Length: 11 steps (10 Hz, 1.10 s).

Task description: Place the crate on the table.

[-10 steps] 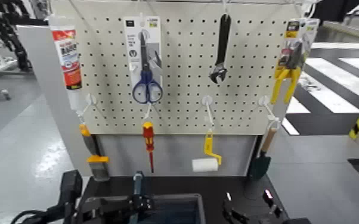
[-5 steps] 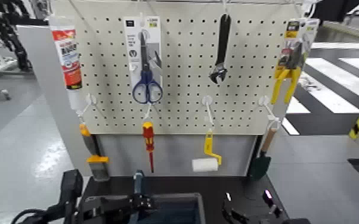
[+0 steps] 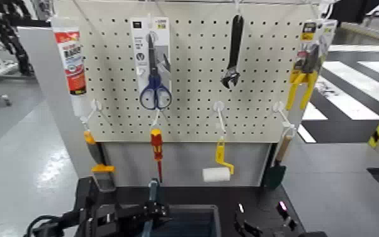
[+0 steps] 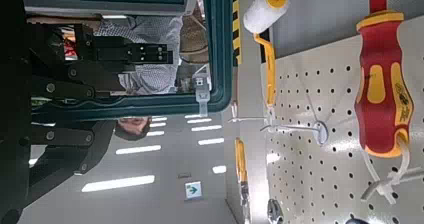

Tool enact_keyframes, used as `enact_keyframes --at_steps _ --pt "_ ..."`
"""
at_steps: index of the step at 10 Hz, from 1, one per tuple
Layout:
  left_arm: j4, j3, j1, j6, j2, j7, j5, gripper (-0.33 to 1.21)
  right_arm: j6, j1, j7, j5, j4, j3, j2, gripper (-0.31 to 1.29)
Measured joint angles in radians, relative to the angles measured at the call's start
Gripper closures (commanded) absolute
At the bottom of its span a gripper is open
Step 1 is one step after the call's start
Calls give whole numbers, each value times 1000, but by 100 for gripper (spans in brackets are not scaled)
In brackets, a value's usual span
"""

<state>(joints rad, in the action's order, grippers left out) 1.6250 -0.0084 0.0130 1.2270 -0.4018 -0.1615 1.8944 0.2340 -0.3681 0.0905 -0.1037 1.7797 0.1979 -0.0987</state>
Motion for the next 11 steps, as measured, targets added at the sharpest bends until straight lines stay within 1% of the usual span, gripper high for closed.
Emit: enact_keyframes --at_steps 3,6,9,11 --pt "-64 -27 38 -1 2 -17 -3 116 7 0 0 -4 -4 2 2 15" --pt "-117 -59 85 -7 2 -57 -23 116 9 0 0 -7 -7 4 2 15" --pt "-172 -99 132 -32 12 -123 -70 116 15 1 0 -12 -10 6 2 15" --pt "-222 -127 172 -46 24 -185 -115 116 18 2 0 -13 -12 7 3 15"
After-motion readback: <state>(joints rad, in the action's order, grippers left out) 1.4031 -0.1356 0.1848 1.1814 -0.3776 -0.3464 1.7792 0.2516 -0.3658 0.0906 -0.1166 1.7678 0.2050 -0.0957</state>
